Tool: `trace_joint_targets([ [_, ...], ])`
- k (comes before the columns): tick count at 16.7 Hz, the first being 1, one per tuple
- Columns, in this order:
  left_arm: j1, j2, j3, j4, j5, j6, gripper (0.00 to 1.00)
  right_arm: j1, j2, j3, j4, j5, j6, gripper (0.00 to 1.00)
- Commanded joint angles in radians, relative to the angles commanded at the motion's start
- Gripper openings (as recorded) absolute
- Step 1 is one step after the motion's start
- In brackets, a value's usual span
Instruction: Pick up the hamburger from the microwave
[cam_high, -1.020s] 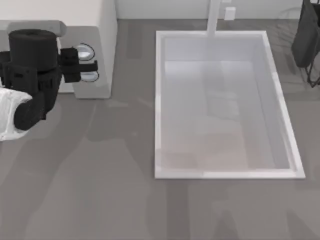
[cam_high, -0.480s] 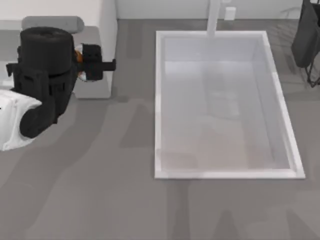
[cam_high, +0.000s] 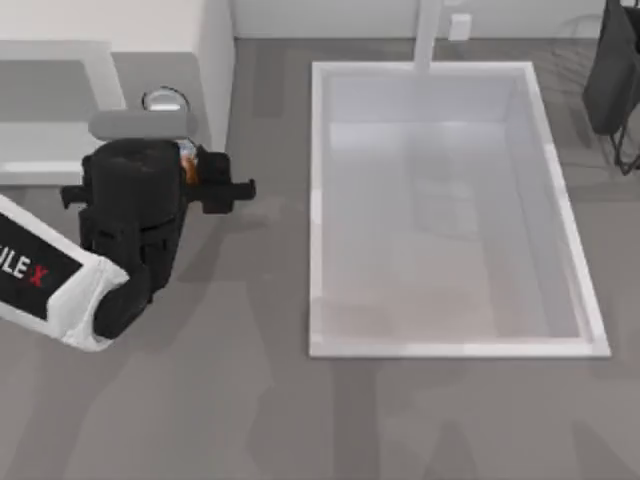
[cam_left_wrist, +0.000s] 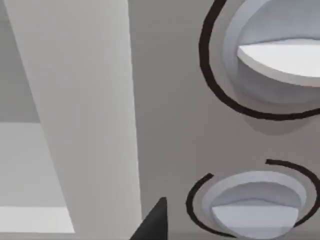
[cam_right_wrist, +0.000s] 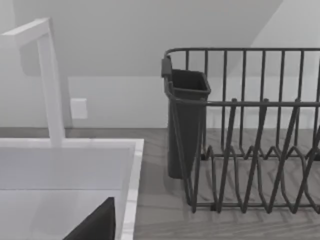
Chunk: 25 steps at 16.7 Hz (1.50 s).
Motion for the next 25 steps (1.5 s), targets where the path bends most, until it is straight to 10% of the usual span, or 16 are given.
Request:
trace_joint_targets([
  [10,-0.009,0.148,-0.063,0.21,0.01,0.0,0.0,0.0,0.0,0.0,0.0,0.0,0.0,1.0],
  [23,-0.009,0.148,-0.063,0.21,0.01,0.0,0.98,0.0,0.0,0.0,0.0,0.0,0.0,1.0],
  [25,-0.009,0.148,-0.063,0.21,0.01,0.0,1.0,0.0,0.0,0.0,0.0,0.0,0.0,1.0],
])
